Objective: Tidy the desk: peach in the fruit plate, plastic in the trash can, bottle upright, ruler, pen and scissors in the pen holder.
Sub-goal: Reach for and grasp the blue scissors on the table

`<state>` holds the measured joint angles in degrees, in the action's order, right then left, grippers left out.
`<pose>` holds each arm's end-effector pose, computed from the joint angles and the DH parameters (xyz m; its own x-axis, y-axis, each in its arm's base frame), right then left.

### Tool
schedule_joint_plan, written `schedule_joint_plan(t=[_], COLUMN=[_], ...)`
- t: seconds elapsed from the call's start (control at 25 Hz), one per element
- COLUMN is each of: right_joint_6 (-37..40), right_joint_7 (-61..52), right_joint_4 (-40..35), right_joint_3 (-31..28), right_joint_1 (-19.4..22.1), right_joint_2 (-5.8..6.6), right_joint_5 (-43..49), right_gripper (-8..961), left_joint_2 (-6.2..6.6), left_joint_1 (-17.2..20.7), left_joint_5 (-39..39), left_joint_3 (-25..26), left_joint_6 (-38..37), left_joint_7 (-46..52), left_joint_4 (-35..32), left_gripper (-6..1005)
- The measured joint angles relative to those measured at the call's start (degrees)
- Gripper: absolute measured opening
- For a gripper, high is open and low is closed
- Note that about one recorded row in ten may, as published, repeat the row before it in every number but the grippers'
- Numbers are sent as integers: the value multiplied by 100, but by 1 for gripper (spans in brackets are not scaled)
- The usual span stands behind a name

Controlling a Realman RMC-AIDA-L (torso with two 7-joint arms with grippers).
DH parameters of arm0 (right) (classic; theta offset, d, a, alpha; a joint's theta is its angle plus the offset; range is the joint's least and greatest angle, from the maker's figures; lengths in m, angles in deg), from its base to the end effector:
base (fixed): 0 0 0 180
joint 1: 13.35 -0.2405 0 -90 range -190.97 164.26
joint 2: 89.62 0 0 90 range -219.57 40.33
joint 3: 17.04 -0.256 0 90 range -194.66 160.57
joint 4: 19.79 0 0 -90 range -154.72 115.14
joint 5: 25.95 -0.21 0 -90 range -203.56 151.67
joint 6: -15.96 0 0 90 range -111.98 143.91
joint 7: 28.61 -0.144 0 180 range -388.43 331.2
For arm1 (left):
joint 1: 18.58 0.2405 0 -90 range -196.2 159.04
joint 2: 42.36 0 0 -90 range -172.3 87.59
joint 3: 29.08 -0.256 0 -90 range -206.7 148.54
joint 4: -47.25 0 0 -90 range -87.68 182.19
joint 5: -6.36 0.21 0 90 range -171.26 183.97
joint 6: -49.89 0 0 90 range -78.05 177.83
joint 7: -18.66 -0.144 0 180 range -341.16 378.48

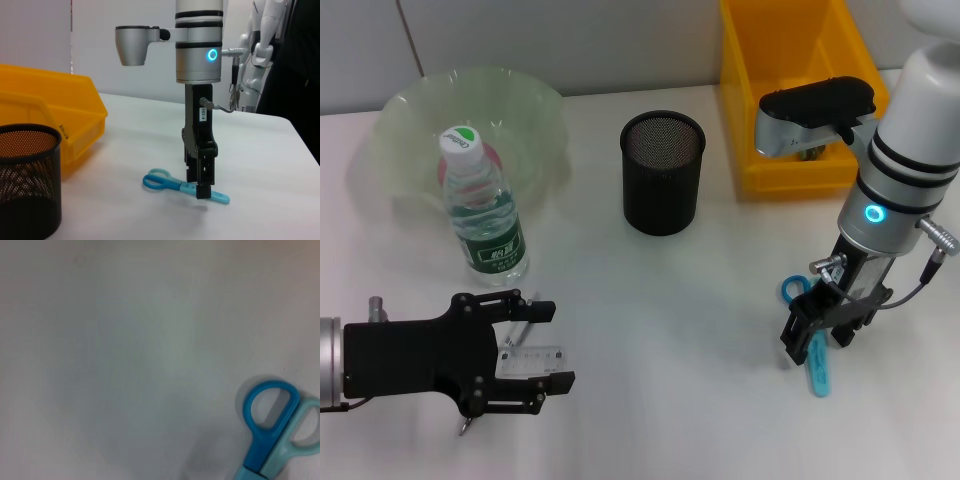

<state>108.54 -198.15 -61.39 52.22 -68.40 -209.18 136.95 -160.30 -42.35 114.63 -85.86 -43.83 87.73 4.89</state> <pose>0.2039 0.3706 -0.0304 0.1813 -0.9343 0.3071 -0.7535 -0.3326 -0.5671 -0.2619 0.2902 -0.0147 0.9000 0.1502 0.4091 0.1957 -0.9780 -0.0716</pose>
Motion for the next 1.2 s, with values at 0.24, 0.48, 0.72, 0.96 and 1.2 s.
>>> schedule_joint_plan(t=[0.24,0.48,0.72,0.96,1.2], right_joint_6=[-17,-48,-70,-73,-76], right_joint_7=[0,-3,-5,-5,-5], right_joint_4=[47,61,73,74,84], right_joint_3=[0,0,1,13,6], right_joint_1=[0,-10,-51,-67,-67], right_joint_2=[5,3,0,6,10], right_joint_5=[13,140,157,157,157], right_gripper=[628,627,626,577,482], left_joint_2=[0,-1,-1,-1,-1], left_joint_1=[-11,-41,-59,-72,-86], left_joint_5=[0,1,1,1,1], left_joint_3=[0,0,0,0,0], left_joint_6=[-6,-12,-15,-15,-15], left_joint_7=[-40,-70,-70,-70,-70], left_joint_4=[0,0,-11,-15,-40], left_gripper=[813,812,812,812,812])
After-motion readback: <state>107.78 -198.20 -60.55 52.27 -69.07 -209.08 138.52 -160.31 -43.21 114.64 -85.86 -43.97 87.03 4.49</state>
